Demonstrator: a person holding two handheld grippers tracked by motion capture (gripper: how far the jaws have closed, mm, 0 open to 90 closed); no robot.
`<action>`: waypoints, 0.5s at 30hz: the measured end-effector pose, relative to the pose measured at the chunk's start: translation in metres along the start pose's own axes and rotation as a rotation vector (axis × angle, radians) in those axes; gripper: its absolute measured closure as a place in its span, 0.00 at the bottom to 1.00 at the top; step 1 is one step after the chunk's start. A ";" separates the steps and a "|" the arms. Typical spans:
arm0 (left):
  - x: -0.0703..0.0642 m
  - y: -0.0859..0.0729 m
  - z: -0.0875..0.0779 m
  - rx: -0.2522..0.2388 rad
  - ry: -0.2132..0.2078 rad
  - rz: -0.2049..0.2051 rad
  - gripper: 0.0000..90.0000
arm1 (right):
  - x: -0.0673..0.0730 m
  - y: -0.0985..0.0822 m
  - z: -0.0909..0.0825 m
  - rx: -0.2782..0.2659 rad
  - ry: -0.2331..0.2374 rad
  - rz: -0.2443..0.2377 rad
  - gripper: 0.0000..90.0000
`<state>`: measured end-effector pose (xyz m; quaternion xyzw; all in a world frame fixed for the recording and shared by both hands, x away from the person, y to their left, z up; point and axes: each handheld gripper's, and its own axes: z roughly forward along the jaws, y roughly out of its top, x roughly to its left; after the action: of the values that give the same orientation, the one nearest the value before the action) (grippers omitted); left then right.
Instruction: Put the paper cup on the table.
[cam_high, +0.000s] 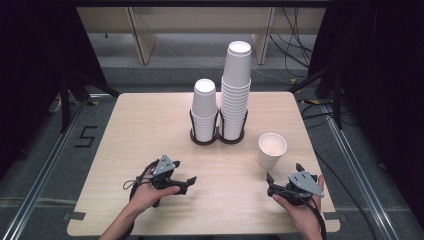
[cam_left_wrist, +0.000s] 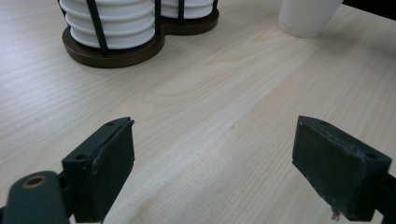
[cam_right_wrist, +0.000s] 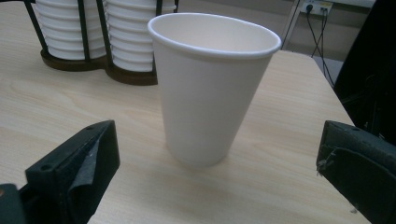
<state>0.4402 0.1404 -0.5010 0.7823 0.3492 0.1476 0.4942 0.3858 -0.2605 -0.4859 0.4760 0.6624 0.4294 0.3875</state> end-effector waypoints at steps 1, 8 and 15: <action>0.000 0.000 0.000 -0.003 -0.001 0.002 0.14 | 0.002 -0.001 -0.002 0.004 -0.003 0.038 0.01; -0.001 -0.001 0.001 0.010 -0.004 0.008 0.14 | -0.008 -0.012 -0.009 -0.009 -0.019 0.048 0.01; -0.003 -0.002 0.004 0.011 -0.011 0.006 0.14 | -0.017 -0.020 -0.012 -0.040 -0.035 0.034 0.01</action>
<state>0.4394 0.1362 -0.5038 0.7870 0.3449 0.1430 0.4912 0.3733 -0.2830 -0.4985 0.4866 0.6387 0.4408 0.4012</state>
